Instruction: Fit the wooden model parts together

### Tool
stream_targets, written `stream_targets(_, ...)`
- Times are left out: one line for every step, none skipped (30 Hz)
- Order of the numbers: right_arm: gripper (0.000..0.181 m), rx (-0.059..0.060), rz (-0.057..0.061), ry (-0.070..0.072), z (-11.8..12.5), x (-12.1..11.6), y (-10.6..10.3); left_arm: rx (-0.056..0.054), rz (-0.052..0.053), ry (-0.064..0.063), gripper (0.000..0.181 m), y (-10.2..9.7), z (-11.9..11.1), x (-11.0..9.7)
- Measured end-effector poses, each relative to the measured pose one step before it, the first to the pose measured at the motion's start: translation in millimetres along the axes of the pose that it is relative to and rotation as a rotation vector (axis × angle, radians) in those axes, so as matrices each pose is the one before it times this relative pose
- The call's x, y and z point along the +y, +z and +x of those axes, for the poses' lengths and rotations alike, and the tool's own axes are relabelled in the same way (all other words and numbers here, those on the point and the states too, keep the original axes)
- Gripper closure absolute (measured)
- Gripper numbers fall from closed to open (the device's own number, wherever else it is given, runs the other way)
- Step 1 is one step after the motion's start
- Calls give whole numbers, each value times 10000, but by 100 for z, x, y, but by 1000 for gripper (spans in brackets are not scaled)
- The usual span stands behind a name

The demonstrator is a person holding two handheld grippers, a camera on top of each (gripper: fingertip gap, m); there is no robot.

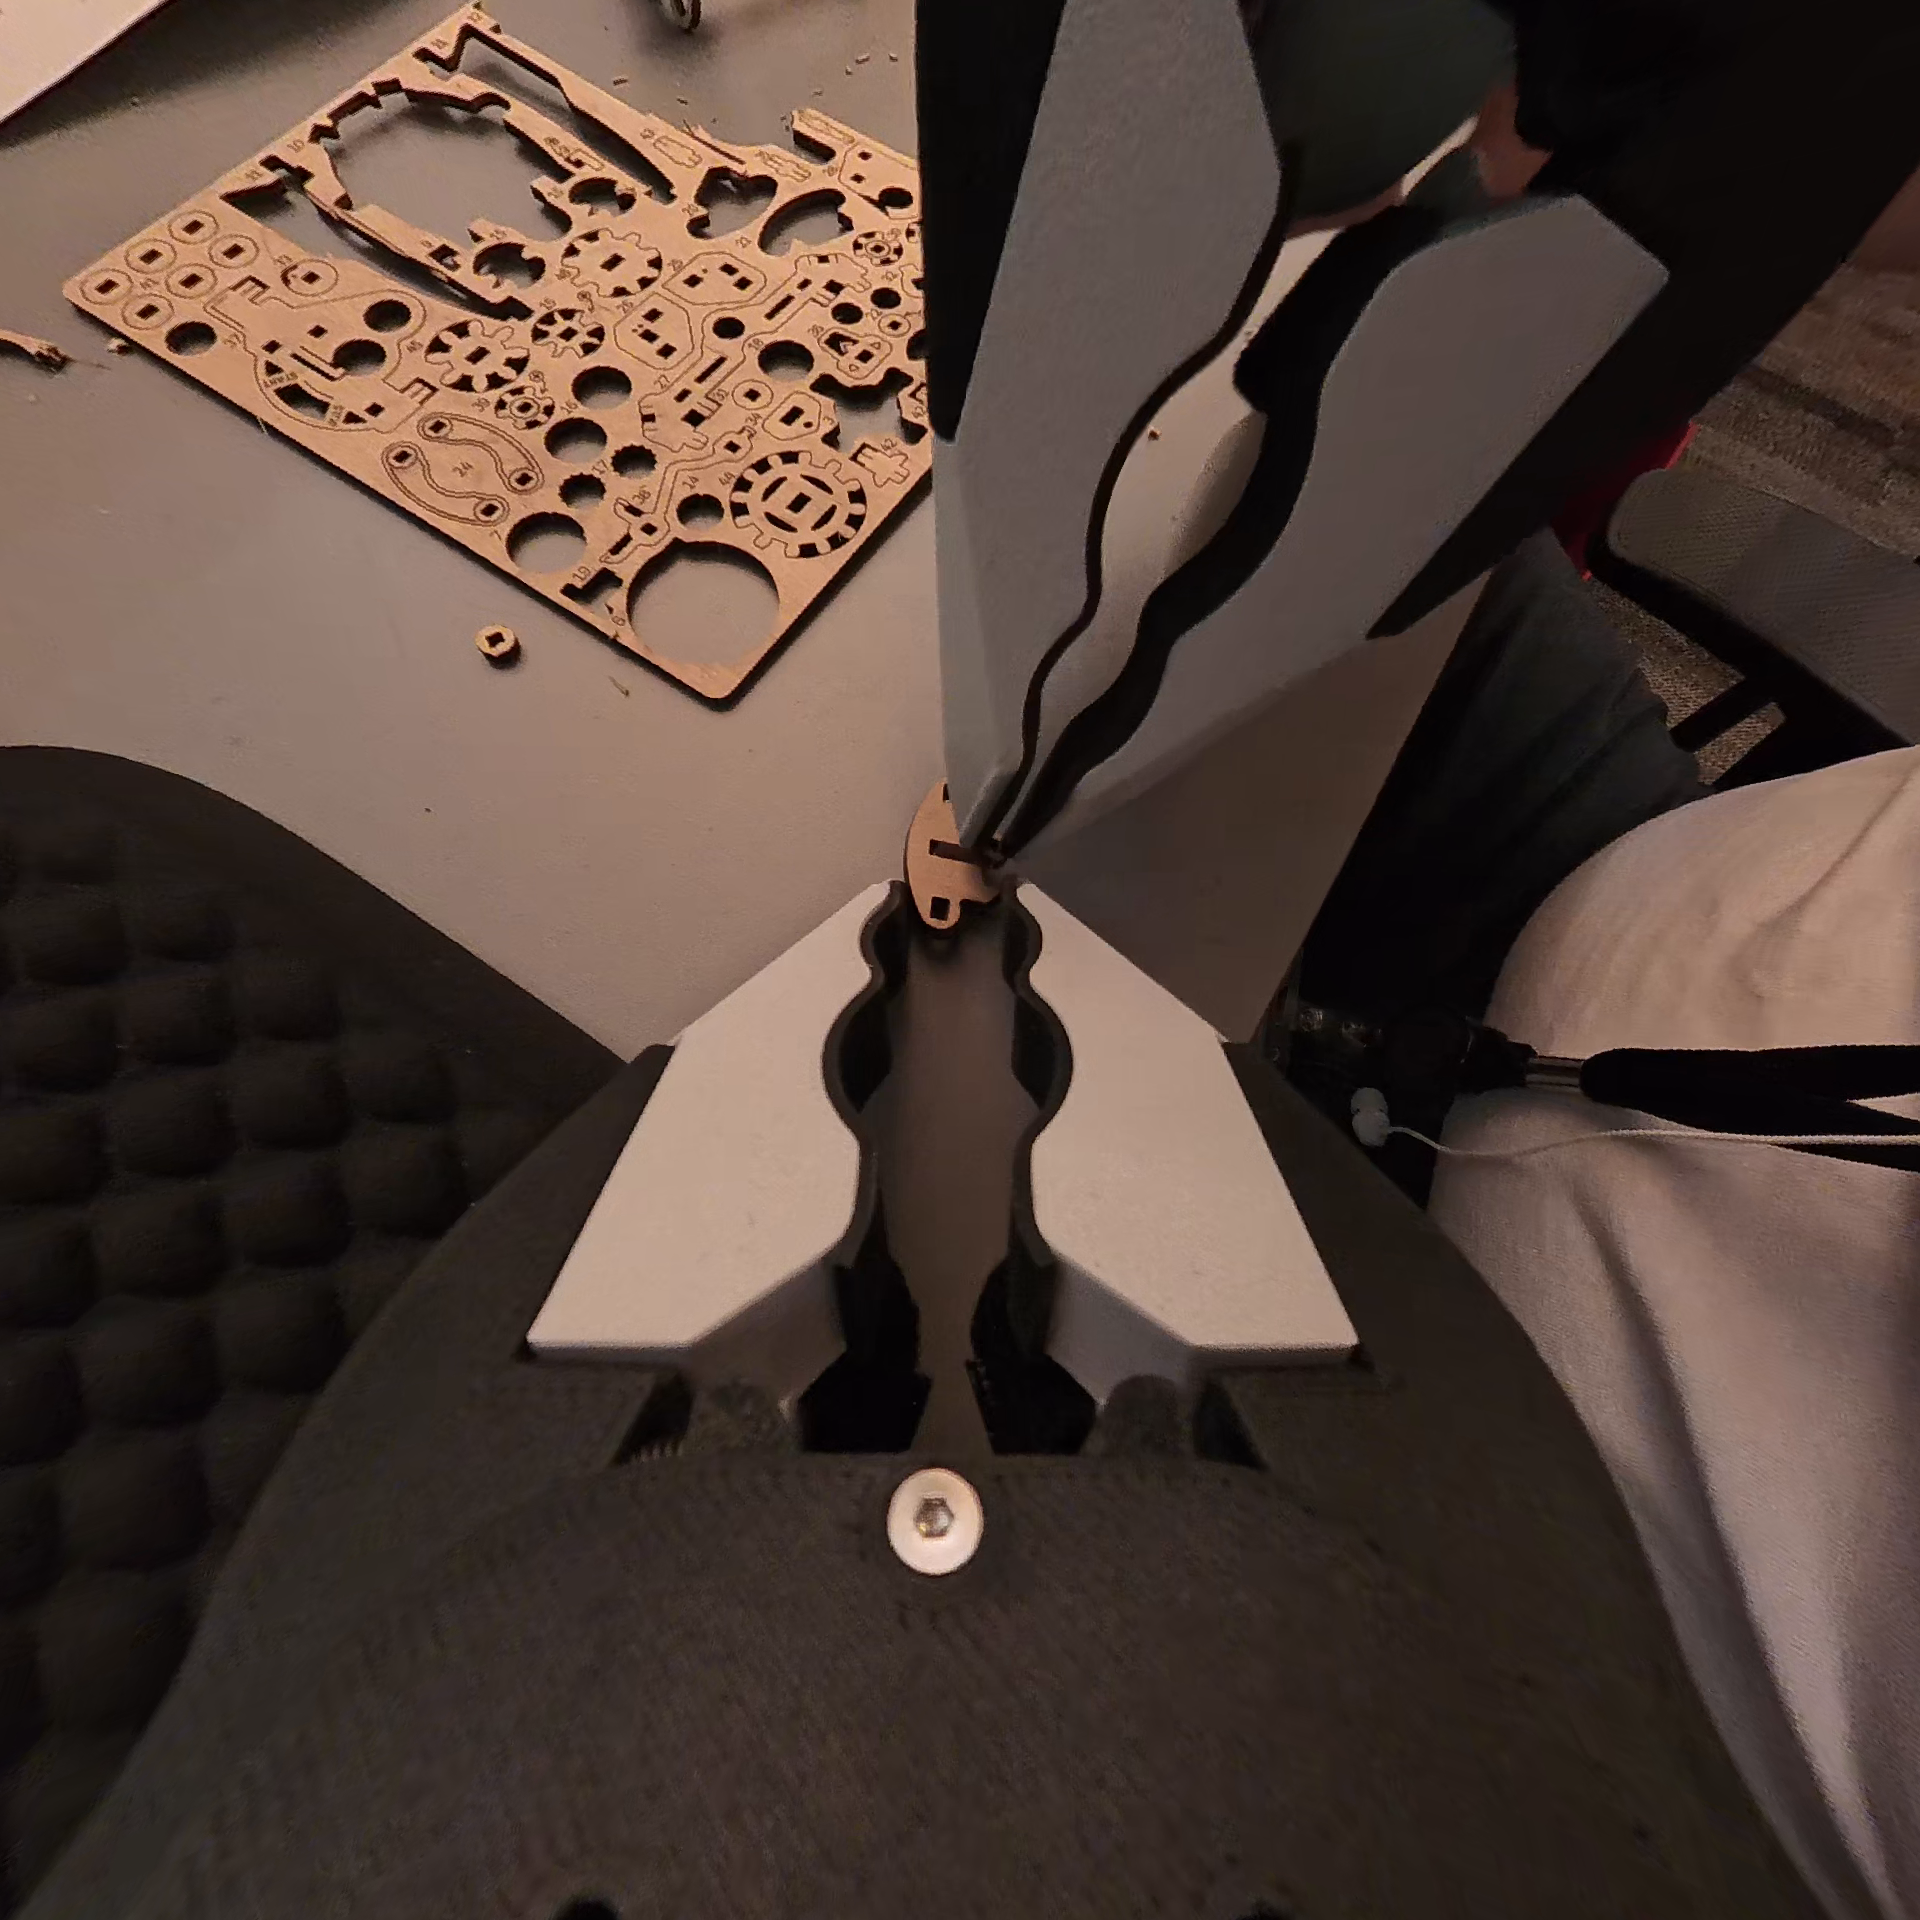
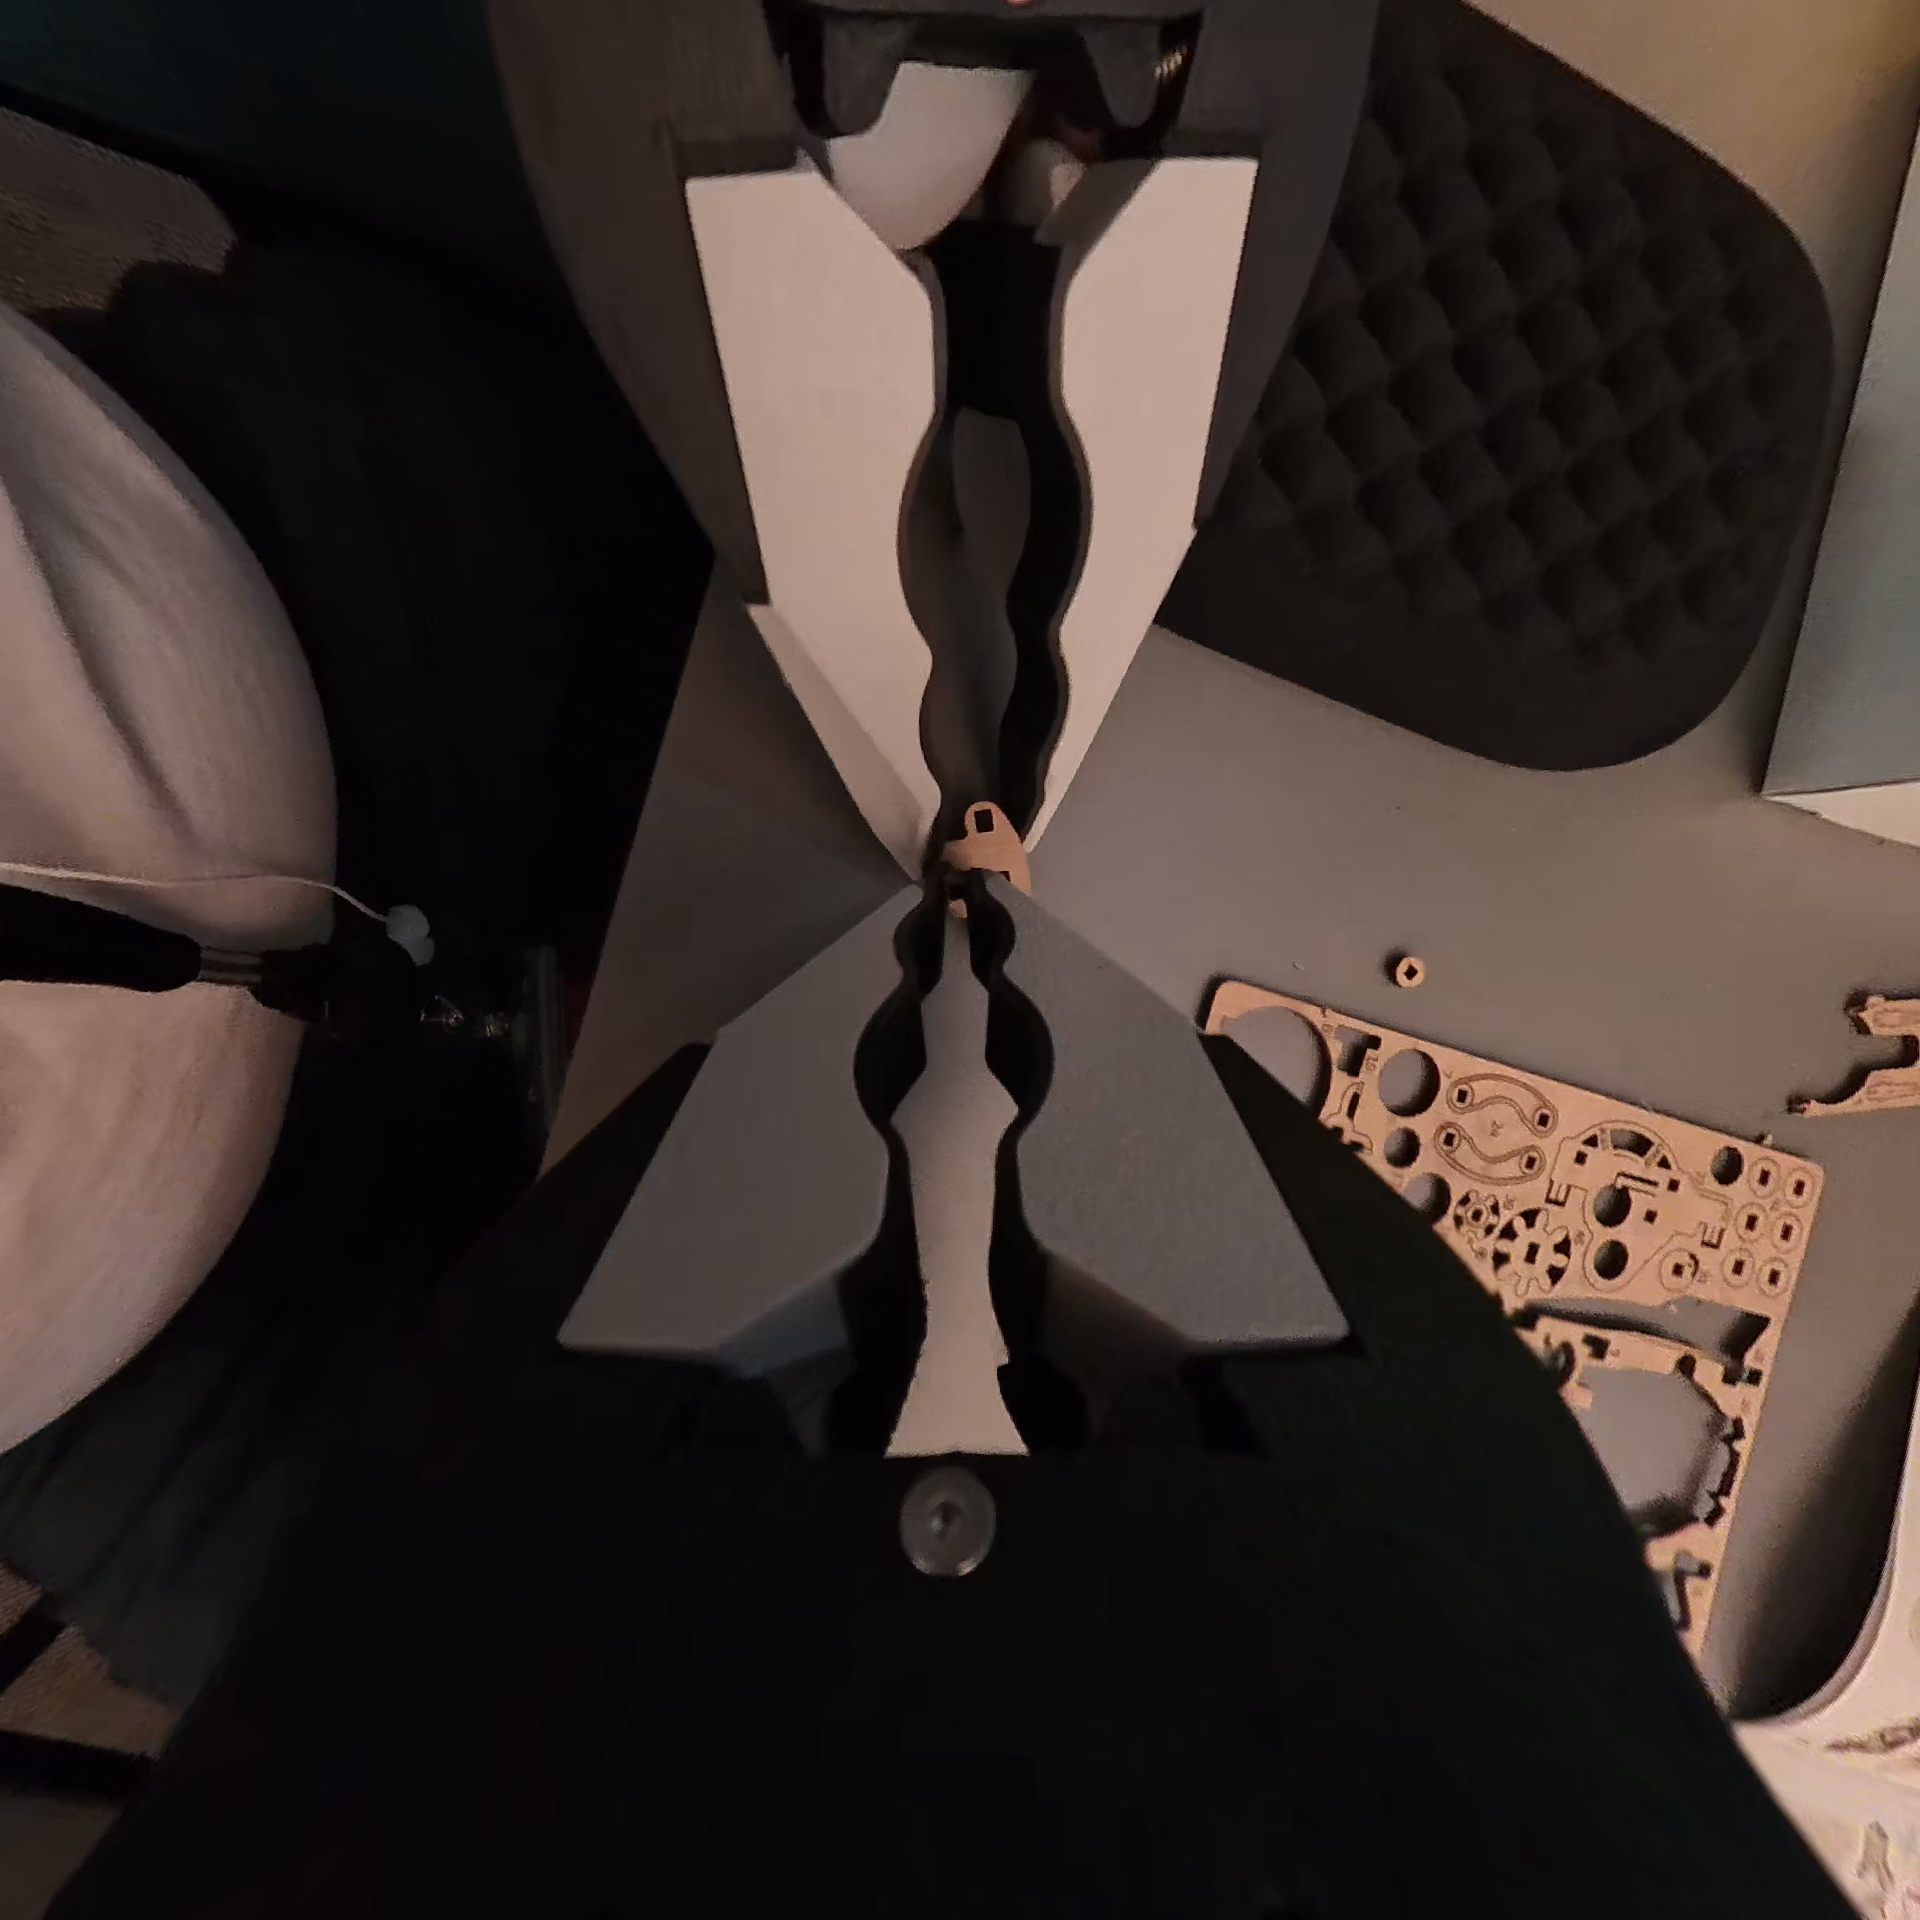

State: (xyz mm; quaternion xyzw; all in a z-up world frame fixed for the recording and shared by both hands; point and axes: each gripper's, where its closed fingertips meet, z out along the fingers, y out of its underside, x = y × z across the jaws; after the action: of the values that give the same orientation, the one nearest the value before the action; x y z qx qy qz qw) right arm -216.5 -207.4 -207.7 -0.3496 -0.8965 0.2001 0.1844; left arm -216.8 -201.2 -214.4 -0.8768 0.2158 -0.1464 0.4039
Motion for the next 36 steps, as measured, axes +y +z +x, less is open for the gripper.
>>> stream_targets(178,105,-200,63,13,5,5,-2,-1,-2,165,6,-2,9)
stream_targets(178,94,-169,110,3,-11,15,3,-3,-9,165,0,-3,1)
stream_targets(178,70,-136,173,11,12,-5,0,-1,-6,165,6,-1,-5)
stream_targets(178,43,-88,196,7,15,2,-5,2,5,165,-1,3,1)
stream_targets(178,39,-37,144,6,-2,2,-3,2,3,165,1,-7,-3)
stream_targets(178,40,-21,121,12,-1,-2,3,2,-10,165,3,-2,-6)
stream_targets(178,59,-43,98,5,13,3,6,0,-21,165,-2,1,-1)
stream_targets(177,108,-87,-11,13,10,-3,-1,3,-15,165,15,-1,-15)
stream_targets(177,135,-135,-58,13,13,9,-8,1,-20,165,3,-11,-4)
stream_targets(178,124,-167,-66,24,4,10,-13,0,-26,165,8,-18,-9)
stream_targets(177,91,-170,-68,29,10,12,-13,-2,-25,165,8,-20,-7)
stream_targets(178,42,-173,9,22,-1,9,-7,1,-16,165,9,-17,-10)
stream_targets(178,16,-145,53,1,-7,11,0,1,-9,165,7,1,-7)
stream_targets(178,15,-106,20,9,-4,9,-7,2,1,165,-5,-5,3)
stream_targets(178,-1,-51,43,7,11,-2,-14,4,7,165,5,-1,-4)
stream_targets(178,-15,19,51,-2,-15,1,-12,3,17,165,2,7,0)
stream_targets(178,-14,93,8,6,1,-1,-5,1,6,165,-1,3,2)
stream_targets(178,-24,161,29,21,-12,0,3,-1,-4,165,-5,-1,4)
stream_targets(177,-44,223,89,43,-10,-11,9,-2,-7,165,7,-1,-7)
stream_targets(178,-52,251,103,53,-15,-22,9,0,-5,165,-15,0,-3)
stream_targets(177,-68,264,127,15,-20,-11,9,0,-7,165,9,-1,-10)
stream_targets(178,-73,266,134,12,-20,-13,13,-3,-10,165,-4,3,3)
stream_targets(177,-55,261,55,-3,-19,-14,15,-1,-8,165,4,-1,-5)
stream_targets(178,16,221,-46,42,3,-25,13,12,-6,165,-7,7,-19)
stream_targets(177,40,201,-49,34,35,-47,16,17,-1,165,-3,11,-13)
stream_targets(175,93,227,-55,106,-11,-72,11,11,15,165,-1,24,-6)
stream_targets(170,79,300,-68,97,-41,-109,-4,15,9,165,0,16,-22)
stream_targets(167,-3,362,-23,6,-75,-123,-7,14,-10,165,5,-11,-17)
stream_targets(166,-106,412,-24,-119,-91,-128,6,5,-13,165,-5,0,-2)
stream_targets(166,-203,494,-31,-244,-169,-128,12,4,-13,165,-6,9,0)
stream_targets(166,-209,512,-47,-206,-204,-129,15,-2,-9,165,-3,5,1)
stream_targets(167,-12,500,-48,134,-239,-156,13,-7,-2,165,2,14,4)
stream_targets(168,11,372,-40,222,-123,-135,8,-14,6,165,8,6,5)
stream_targets(168,-133,185,-52,51,60,-56,4,-18,14,165,2,8,15)
stream_targets(169,-115,103,-105,56,100,5,-1,-15,19,165,2,12,14)
stream_targets(169,-176,85,-209,-118,87,40,-2,-7,11,164,4,6,4)
